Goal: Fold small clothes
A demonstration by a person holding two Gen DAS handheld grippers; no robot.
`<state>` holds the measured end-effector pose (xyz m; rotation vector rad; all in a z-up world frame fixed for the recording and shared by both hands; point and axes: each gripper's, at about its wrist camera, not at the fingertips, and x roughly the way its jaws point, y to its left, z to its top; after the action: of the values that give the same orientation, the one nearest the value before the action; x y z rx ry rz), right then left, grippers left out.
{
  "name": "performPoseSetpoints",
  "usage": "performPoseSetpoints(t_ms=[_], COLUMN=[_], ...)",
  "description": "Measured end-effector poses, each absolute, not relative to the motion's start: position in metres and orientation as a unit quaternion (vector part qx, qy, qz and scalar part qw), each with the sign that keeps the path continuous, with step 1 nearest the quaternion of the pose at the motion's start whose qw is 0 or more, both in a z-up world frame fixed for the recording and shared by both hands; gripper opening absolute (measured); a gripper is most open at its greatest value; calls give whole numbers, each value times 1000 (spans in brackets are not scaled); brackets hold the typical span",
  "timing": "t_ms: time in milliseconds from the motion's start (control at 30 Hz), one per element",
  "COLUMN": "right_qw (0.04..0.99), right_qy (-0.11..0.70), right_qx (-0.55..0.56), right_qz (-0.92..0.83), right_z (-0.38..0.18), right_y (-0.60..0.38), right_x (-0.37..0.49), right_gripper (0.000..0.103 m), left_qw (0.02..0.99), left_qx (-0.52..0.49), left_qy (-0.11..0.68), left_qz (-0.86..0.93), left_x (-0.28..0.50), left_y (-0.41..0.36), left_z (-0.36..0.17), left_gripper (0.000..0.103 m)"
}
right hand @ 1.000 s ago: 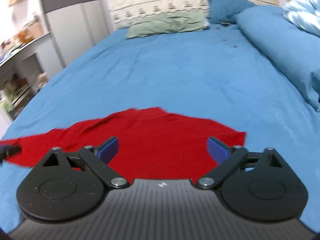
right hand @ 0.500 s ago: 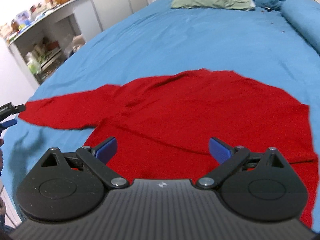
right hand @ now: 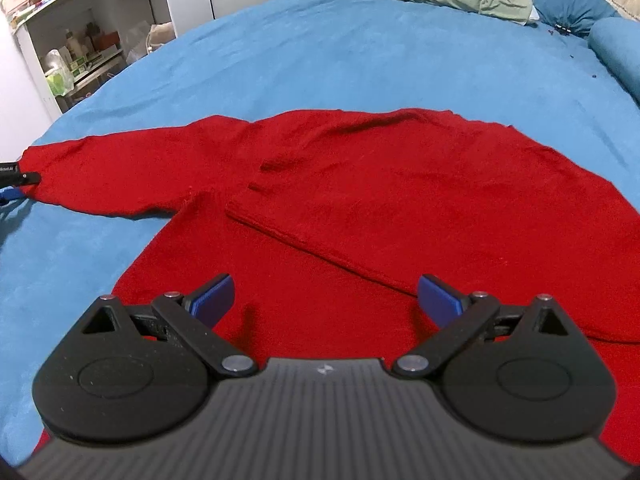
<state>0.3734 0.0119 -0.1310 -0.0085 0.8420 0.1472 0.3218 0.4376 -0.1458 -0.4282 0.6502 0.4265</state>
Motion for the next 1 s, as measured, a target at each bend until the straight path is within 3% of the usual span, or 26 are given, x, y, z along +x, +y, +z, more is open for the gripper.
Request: performPoseSetpoints(t_ms=[33, 67, 367, 700, 833, 1000], right_qw=[910, 910, 915, 930, 935, 935], right_qy=[409, 409, 398, 360, 342, 336], right_qx=[-3, -1, 41, 81, 90, 92], right_qz=[71, 70, 43, 3, -26, -66], right_z=[-132, -133, -124, -78, -60, -54], right_y=[12, 12, -14, -85, -126, -177], right_x=[374, 375, 372, 348, 331, 308], right_gripper=[103, 103, 103, 103, 103, 103], left_qw=[902, 901, 936, 971, 968, 946], left_qx=[-203, -206, -130, -29, -18, -1], left_qy=[315, 316, 277, 235, 235, 273], left_qz=[213, 213, 172, -12, -91, -178], left_x=[323, 325, 330, 368, 376, 377], left_y=[439, 442, 397, 210, 126, 27], left_z=[-146, -146, -89, -1, 0, -36], left_gripper=[6, 5, 4, 4, 4, 4])
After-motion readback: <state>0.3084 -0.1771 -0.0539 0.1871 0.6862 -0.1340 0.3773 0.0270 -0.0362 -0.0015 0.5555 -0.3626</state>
